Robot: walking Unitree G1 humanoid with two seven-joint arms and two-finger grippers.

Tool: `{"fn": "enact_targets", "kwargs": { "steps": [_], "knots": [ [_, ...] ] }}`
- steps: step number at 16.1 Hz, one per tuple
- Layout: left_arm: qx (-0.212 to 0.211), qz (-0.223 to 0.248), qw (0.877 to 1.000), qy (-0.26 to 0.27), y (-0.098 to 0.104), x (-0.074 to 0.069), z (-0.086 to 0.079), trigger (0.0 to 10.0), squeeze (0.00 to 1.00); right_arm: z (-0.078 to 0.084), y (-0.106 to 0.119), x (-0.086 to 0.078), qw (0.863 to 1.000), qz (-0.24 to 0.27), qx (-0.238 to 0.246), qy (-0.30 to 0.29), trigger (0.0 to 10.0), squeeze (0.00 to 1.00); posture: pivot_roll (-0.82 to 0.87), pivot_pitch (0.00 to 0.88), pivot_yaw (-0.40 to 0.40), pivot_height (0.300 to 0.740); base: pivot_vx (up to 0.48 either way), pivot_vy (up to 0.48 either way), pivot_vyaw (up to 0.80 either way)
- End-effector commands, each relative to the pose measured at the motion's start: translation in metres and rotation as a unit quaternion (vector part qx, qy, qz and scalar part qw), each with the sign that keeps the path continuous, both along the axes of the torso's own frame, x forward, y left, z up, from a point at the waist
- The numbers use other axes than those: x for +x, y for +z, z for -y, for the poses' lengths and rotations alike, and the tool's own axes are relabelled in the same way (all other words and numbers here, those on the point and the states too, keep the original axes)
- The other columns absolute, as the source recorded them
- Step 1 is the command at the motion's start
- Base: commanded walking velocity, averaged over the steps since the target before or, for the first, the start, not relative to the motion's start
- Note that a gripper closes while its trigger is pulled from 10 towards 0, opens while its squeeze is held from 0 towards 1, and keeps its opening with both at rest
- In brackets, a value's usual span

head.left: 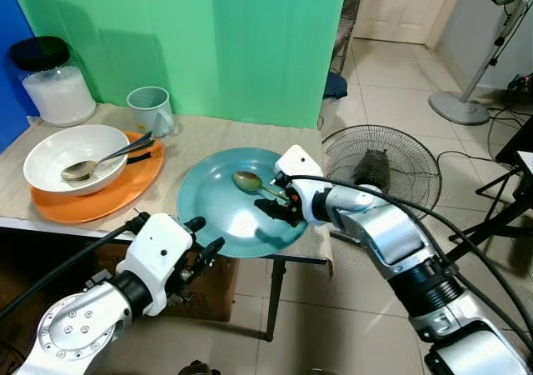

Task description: Setting the table

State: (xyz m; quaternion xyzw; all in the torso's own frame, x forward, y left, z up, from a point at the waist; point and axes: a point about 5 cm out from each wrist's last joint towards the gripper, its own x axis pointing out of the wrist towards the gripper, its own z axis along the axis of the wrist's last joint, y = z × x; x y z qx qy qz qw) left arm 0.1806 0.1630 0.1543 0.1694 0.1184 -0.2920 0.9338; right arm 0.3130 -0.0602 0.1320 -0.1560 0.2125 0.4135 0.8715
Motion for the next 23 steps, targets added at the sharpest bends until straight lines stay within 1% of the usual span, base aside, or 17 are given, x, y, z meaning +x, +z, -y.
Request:
{"fn": "enact_targets", "kwargs": {
  "steps": [1, 3, 4, 5, 6, 7, 10, 14, 16, 17, 18, 19, 21, 23],
  "knots": [
    [0.001, 0.001, 1.0, -0.008, 0.0, 0.0, 0.002, 10.0, 0.0, 0.002, 0.0, 0.001, 1.0, 0.001, -0.007, -0.011, 0.0, 0.0, -0.02, 0.0, -0.028, 0.74, 0.0, 0.0, 0.0],
    [0.001, -0.001, 1.0, -0.007, 0.0, -0.001, 0.002, 10.0, 0.0, -0.002, 0.001, 0.0, 1.0, 0.008, -0.004, -0.006, 0.0, 0.0, -0.02, 0.0, -0.029, 0.74, 0.0, 0.0, 0.0],
    [0.001, -0.002, 1.0, -0.007, 0.0, -0.001, 0.003, 10.0, 0.0, -0.003, 0.002, 0.0, 1.0, 0.012, -0.002, -0.003, 0.8, 0.0, -0.02, 0.0, -0.029, 0.74, 0.0, 0.0, 0.0],
    [0.0, -0.002, 1.0, -0.006, 0.0, -0.001, 0.003, 10.0, 0.0, -0.004, 0.005, 0.001, 1.0, 0.017, 0.005, -0.001, 10.0, 0.0, -0.02, 0.0, -0.029, 0.74, 0.0, 0.0, 0.0],
    [0.0, -0.002, 1.0, -0.005, -0.001, -0.002, 0.003, 10.0, 0.0, -0.005, 0.009, 0.002, 1.0, 0.023, 0.02, 0.0, 10.0, 0.0, -0.02, 0.0, -0.031, 0.74, 0.0, 0.0, 0.0],
    [0.0, -0.002, 1.0, -0.005, -0.001, -0.002, 0.003, 10.0, 0.0, -0.003, 0.01, 0.004, 1.0, 0.02, 0.021, -0.009, 10.0, 0.0, -0.02, 0.0, -0.03, 0.74, 0.0, 0.0, 0.0],
    [0.0, -0.003, 1.0, -0.004, -0.001, -0.002, 0.003, 10.0, 0.0, 0.008, 0.0, 0.012, 0.999, 0.017, -0.022, -0.035, 10.0, 0.0, -0.02, 0.0, -0.034, 0.74, 0.0, 0.0, 0.0],
    [0.001, -0.004, 1.0, -0.002, -0.002, -0.003, 0.003, 10.0, 0.0, 0.014, -0.013, 0.014, 0.998, 0.003, -0.042, -0.051, 10.0, 0.0, -0.01, 0.0, -0.041, 0.74, 0.0, 0.0, 0.0],
    [0.001, -0.005, 1.0, -0.002, -0.002, -0.003, 0.003, 10.0, 0.0, 0.013, -0.017, 0.011, 0.998, -0.016, -0.047, -0.041, 10.0, 0.0, -0.01, 0.0, -0.042, 0.74, 0.0, 0.0, 0.0],
    [0.001, -0.006, 1.0, -0.004, -0.002, -0.004, 0.003, 10.0, 0.0, 0.008, -0.018, 0.005, 0.998, -0.05, -0.023, -0.028, 10.0, 0.0, -0.01, 0.0, -0.041, 0.74, 0.0, 0.0, 0.0],
    [0.0, -0.006, 1.0, -0.004, -0.001, -0.004, 0.003, 10.0, 0.0, 0.006, -0.016, 0.003, 0.997, -0.07, -0.003, -0.024, 10.0, 0.0, -0.01, 0.0, -0.041, 0.74, 0.0, 0.0, 0.0],
    [0.0, -0.006, 1.0, -0.004, -0.001, -0.004, 0.003, 10.0, 0.0, 0.005, -0.016, 0.001, 0.997, -0.081, 0.001, -0.018, 10.0, 0.0, -0.01, 0.0, -0.04, 0.74, 0.0, 0.0, 0.0],
    [0.002, -0.007, 1.0, -0.005, -0.002, -0.004, 0.002, 10.0, 0.0, 0.002, -0.018, -0.008, 0.994, -0.111, 0.003, 0.014, 10.0, 0.0, -0.02, 0.0, -0.04, 0.74, 0.0, 0.0, 0.0],
    [0.003, -0.006, 1.0, -0.005, -0.001, -0.003, 0.002, 10.0, 0.0, 0.0, -0.017, -0.014, 0.992, -0.127, 0.014, 0.025, 10.0, 0.0, -0.02, 0.0, -0.041, 0.74, 0.0, 0.0, 0.0]
  ]
}}
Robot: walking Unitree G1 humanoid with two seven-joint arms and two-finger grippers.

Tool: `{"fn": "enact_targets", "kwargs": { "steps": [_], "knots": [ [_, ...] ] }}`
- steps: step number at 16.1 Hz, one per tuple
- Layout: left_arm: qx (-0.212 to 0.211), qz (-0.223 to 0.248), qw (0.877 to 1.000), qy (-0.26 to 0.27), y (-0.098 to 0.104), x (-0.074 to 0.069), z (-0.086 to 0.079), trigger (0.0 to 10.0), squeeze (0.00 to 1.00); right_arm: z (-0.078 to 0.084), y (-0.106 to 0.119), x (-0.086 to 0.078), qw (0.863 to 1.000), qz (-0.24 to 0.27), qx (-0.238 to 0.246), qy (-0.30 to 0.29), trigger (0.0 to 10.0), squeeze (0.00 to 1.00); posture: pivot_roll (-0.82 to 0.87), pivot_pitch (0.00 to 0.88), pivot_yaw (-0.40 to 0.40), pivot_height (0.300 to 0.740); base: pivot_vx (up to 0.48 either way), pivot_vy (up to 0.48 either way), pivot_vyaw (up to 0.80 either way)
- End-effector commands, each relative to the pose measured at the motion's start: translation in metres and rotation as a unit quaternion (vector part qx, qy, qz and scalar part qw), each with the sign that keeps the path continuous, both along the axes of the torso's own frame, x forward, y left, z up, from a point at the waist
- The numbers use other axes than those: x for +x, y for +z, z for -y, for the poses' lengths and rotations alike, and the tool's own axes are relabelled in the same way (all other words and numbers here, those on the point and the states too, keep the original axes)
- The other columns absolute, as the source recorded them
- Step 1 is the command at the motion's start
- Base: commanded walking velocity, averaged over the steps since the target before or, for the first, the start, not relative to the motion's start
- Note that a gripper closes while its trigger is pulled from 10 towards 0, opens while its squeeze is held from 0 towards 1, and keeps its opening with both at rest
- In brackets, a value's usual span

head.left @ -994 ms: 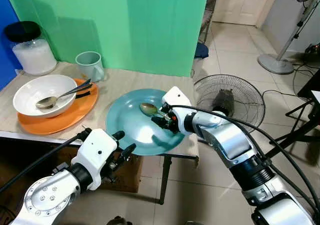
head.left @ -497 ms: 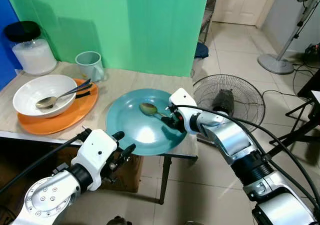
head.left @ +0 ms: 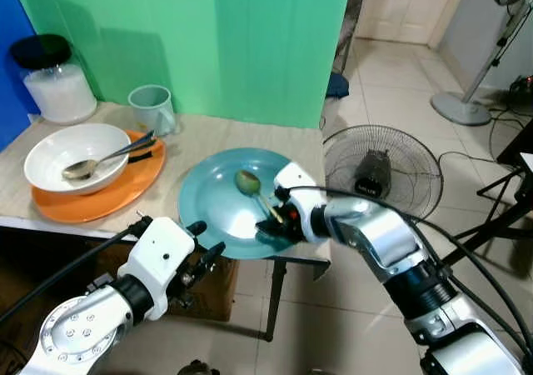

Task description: Setting the table

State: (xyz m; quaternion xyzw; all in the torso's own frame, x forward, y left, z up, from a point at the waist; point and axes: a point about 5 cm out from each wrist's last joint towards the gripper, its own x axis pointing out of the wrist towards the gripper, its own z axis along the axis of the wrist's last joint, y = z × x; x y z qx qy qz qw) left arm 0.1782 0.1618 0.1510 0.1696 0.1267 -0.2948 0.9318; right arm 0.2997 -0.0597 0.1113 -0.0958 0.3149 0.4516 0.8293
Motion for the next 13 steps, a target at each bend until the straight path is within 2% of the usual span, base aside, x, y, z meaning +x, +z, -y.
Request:
{"fn": "enact_targets", "kwargs": {
  "steps": [1, 4, 5, 9, 11, 13],
  "knots": [
    [0.0, 0.003, 1.0, -0.003, 0.003, -0.001, 0.001, 10.0, 0.0, 0.0, 0.005, -0.002, 1.0, -0.003, 0.009, 0.002, 10.0, 0.0, -0.02, 0.0, -0.041, 0.74, 0.0, 0.0, 0.0],
    [0.002, 0.002, 1.0, 0.001, 0.002, -0.002, -0.002, 10.0, 0.0, -0.006, 0.009, -0.01, 0.999, -0.027, 0.03, 0.008, 10.0, 0.0, -0.02, 0.0, -0.041, 0.74, 0.0, 0.0, 0.0],
    [-0.002, 0.004, 1.0, 0.01, 0.003, -0.002, -0.004, 10.0, 0.0, -0.012, 0.007, -0.019, 0.998, -0.04, 0.037, 0.018, 10.0, 0.0, -0.02, 0.0, -0.04, 0.74, 0.0, 0.0, 0.0],
    [-0.031, 0.024, 0.998, 0.042, 0.012, -0.001, -0.009, 10.0, 0.0, -0.027, 0.006, -0.035, 0.994, -0.071, 0.068, 0.038, 10.0, 0.0, -0.02, 0.0, -0.042, 0.74, 0.0, 0.0, 0.0],
    [-0.049, 0.039, 0.996, 0.063, 0.018, 0.003, -0.012, 10.0, 0.0, -0.029, 0.005, -0.036, 0.994, -0.076, 0.076, 0.025, 10.0, 0.0, -0.02, 0.0, -0.041, 0.74, 0.0, 0.0, 0.0],
    [-0.049, 0.048, 0.994, 0.091, 0.019, 0.009, -0.017, 10.0, 0.0, -0.024, 0.005, -0.031, 0.995, -0.068, 0.072, 0.003, 10.0, 0.0, -0.02, 0.0, -0.039, 0.74, 0.0, 0.0, 0.0]
  ]
}}
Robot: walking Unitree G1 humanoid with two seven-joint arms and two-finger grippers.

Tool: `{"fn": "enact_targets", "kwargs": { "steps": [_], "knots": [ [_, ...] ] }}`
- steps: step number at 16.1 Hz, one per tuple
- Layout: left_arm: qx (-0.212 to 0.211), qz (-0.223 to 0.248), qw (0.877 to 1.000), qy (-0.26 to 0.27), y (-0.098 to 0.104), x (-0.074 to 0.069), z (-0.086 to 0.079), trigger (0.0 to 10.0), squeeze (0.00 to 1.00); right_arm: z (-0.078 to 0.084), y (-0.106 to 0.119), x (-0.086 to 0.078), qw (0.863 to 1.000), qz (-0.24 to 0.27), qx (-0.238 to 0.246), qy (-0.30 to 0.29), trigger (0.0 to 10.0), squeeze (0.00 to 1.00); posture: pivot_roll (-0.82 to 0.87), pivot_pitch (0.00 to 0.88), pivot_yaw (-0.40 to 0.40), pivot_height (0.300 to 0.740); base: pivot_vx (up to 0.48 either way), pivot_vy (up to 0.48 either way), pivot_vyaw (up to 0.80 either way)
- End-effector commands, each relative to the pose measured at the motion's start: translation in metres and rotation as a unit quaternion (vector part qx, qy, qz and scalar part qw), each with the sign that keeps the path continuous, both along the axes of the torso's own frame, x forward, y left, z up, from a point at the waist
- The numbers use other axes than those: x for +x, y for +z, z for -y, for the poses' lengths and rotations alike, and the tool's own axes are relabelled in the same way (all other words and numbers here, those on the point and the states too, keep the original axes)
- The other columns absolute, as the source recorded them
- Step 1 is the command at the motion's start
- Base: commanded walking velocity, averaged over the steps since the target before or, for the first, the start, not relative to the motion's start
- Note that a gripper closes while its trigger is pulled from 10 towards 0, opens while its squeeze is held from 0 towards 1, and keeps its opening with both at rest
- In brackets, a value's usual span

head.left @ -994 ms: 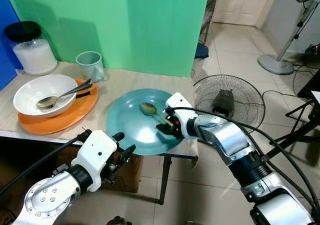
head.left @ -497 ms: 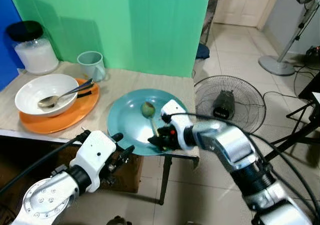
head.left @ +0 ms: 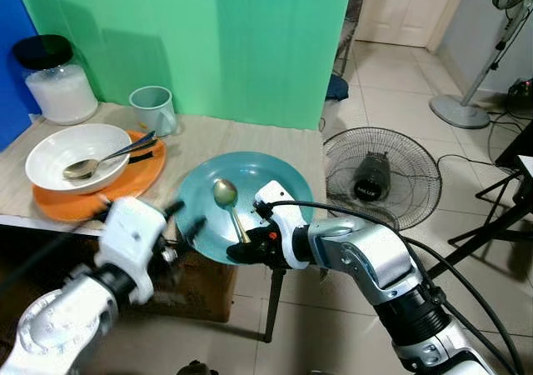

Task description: Setting the table

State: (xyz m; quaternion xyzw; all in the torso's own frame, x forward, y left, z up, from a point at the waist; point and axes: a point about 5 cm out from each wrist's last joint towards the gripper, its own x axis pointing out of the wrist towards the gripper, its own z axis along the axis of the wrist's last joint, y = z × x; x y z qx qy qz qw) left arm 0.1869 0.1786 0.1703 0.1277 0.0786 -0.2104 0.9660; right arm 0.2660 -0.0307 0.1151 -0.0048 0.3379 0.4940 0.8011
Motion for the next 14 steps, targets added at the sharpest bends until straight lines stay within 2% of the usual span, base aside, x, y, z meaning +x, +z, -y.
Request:
{"fn": "enact_targets", "kwargs": {
  "steps": [1, 4, 6, 8, 9, 10, 11, 13, 14],
  "knots": [
    [0.004, -0.004, 1.0, 0.01, -0.001, 0.002, -0.002, 10.0, 0.0, 0.007, 0.003, 0.006, 1.0, 0.013, -0.002, -0.022, 10.0, 0.0, -0.02, 0.0, -0.036, 0.74, 0.0, 0.0, 0.0],
    [0.021, -0.022, 0.999, 0.041, -0.009, 0.006, -0.008, 10.0, 0.0, 0.011, 0.014, 0.02, 0.997, 0.057, 0.015, -0.057, 10.0, 0.0, -0.03, 0.0, -0.032, 0.74, 0.0, 0.0, 0.0],
    [0.017, -0.027, 0.999, 0.042, -0.01, 0.005, -0.006, 10.0, 0.0, 0.01, 0.019, 0.02, 0.996, 0.078, 0.026, -0.046, 10.0, 0.0, -0.03, 0.0, -0.03, 0.74, 0.0, 0.0, 0.0],
    [0.0, -0.033, 0.999, 0.032, -0.01, 0.002, -0.001, 10.0, 0.0, 0.015, 0.03, 0.03, 0.989, 0.11, 0.051, -0.083, 10.0, 0.0, -0.02, 0.0, -0.034, 0.74, 0.0, 0.0, 0.0],
    [-0.015, -0.03, 0.999, 0.008, -0.007, -0.002, 0.007, 10.0, 0.0, 0.024, 0.043, 0.042, 0.977, 0.15, 0.079, -0.131, 10.0, 0.0, -0.02, 0.0, -0.036, 0.74, 0.0, 0.0, 0.0],
    [-0.02, -0.027, 0.999, -0.002, -0.006, -0.003, 0.01, 10.0, 0.0, 0.029, 0.048, 0.046, 0.971, 0.166, 0.089, -0.149, 10.0, 0.0, -0.02, 0.0, -0.036, 0.74, 0.0, 0.0, 0.0],
    [-0.021, -0.016, 1.0, -0.008, -0.003, -0.003, 0.013, 10.0, 0.0, 0.045, 0.053, 0.055, 0.956, 0.197, 0.093, -0.195, 10.0, 0.0, -0.02, 0.0, -0.033, 0.74, 0.0, 0.0, 0.0],
    [-0.047, 0.012, 0.998, 0.034, 0.004, 0.008, 0.014, 10.0, 0.0, 0.069, 0.055, 0.057, 0.938, 0.226, 0.095, -0.246, 10.0, 0.0, -0.02, 0.0, -0.026, 0.74, 0.0, 0.0, 0.0],
    [-0.032, 0.015, 0.998, 0.056, 0.002, 0.013, 0.013, 10.0, 0.0, 0.077, 0.055, 0.056, 0.932, 0.235, 0.093, -0.26, 10.0, 0.0, -0.02, 0.0, -0.019, 0.74, 0.0, 0.0, 0.0]
  ]
}}
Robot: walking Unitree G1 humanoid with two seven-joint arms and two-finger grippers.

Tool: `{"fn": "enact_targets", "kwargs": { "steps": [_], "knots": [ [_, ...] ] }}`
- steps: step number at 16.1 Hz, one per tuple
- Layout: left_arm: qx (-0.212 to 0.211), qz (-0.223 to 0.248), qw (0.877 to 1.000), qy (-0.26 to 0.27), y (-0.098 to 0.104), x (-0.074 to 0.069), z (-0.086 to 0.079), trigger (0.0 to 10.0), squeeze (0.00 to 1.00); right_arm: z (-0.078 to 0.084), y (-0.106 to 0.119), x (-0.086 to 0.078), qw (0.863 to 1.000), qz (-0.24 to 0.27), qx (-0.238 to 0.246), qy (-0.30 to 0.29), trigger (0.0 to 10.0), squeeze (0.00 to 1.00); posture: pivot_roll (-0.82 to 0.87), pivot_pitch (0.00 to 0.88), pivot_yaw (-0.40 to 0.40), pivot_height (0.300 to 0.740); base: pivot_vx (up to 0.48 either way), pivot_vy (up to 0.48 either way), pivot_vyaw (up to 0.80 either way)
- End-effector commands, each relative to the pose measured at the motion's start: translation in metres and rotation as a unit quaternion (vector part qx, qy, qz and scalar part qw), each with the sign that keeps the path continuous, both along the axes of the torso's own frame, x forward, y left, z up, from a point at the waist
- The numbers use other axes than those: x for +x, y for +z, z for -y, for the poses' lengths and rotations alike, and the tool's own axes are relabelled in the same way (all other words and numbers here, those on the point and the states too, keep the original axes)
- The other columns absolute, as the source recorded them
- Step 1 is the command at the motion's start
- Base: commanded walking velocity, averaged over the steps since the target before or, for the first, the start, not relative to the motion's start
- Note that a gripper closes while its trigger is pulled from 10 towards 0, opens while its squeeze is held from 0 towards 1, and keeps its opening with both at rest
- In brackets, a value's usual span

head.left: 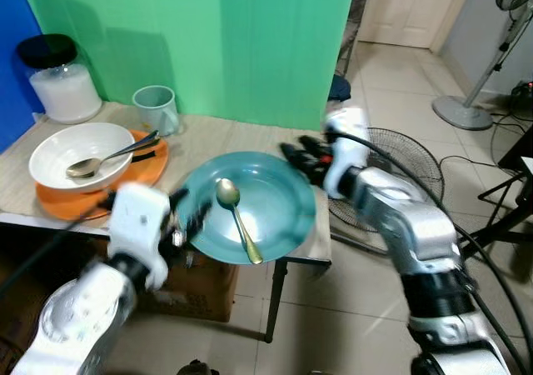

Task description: Setting the table

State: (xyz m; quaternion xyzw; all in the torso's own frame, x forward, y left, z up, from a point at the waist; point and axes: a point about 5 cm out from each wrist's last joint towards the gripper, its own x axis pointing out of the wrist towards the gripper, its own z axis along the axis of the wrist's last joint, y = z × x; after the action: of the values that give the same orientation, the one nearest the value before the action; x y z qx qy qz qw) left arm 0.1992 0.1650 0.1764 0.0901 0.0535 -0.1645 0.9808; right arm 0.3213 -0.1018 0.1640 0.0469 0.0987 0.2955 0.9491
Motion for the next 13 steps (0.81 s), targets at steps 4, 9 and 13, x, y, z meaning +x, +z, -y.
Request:
{"fn": "enact_targets", "kwargs": {
  "steps": [4, 9, 13],
  "knots": [
    [0.008, 0.031, 0.988, 0.153, -0.008, 0.017, -0.002, 10.0, 0.0, 0.029, 0.0, -0.024, 0.996, 0.063, -0.046, -0.03, 10.0, 0.0, -0.05, 0.0, -0.003, 0.74, 0.0, 0.0, 0.0],
    [0.024, 0.03, 0.981, 0.191, -0.011, 0.018, -0.004, 10.0, 0.0, 0.045, -0.018, -0.046, 0.994, 0.033, -0.007, -0.106, 10.0, 0.0, -0.05, 0.0, 0.004, 0.74, 0.0, -0.329, 0.0],
    [0.002, 0.021, 0.979, 0.202, -0.014, 0.021, -0.007, 10.0, 0.0, 0.031, -0.018, -0.048, 0.998, 0.035, -0.014, -0.046, 10.0, 0.0, -0.05, 0.0, -0.004, 0.74, 0.0, -0.451, 0.0]
  ]
}}
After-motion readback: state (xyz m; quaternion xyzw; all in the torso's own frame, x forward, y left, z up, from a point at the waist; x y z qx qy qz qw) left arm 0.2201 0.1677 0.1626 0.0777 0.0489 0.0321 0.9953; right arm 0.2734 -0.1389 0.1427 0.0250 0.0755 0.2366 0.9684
